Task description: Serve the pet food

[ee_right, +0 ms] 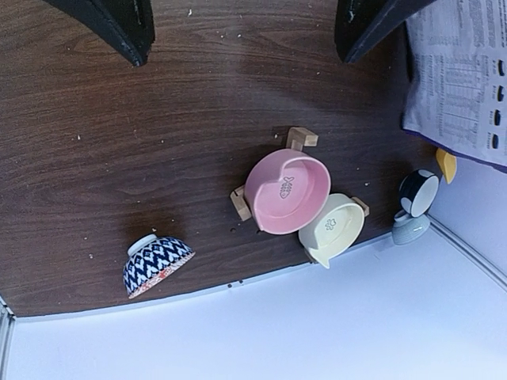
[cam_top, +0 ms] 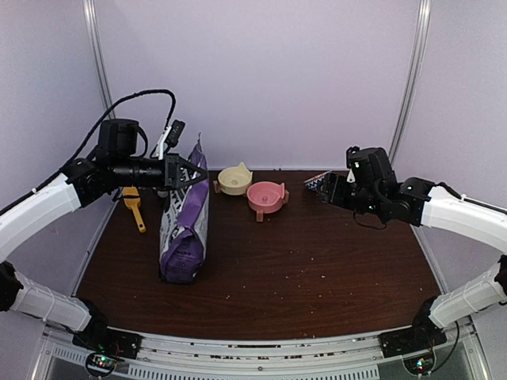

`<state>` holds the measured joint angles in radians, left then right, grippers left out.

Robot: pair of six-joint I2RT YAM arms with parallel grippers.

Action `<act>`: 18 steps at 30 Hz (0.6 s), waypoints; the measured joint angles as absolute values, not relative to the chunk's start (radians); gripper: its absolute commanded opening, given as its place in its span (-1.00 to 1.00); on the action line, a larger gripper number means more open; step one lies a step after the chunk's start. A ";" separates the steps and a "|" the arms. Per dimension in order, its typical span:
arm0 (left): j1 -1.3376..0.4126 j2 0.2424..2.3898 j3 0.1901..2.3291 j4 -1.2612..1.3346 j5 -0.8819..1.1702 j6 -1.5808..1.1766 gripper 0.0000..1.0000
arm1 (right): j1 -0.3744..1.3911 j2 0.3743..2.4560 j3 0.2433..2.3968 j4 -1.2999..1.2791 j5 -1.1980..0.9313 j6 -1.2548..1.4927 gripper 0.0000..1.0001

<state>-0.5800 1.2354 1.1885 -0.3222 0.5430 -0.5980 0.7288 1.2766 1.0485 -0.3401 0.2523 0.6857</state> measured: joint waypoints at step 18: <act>-0.702 1.281 1.127 -0.211 0.529 -0.706 -1.00 | 0.753 1.192 0.981 -0.349 0.157 0.714 0.63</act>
<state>-0.7025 1.2808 1.1275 -0.2108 0.5289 -0.7063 0.7532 1.1919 0.9806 -0.3492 0.1570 0.7143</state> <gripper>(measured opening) 0.016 0.813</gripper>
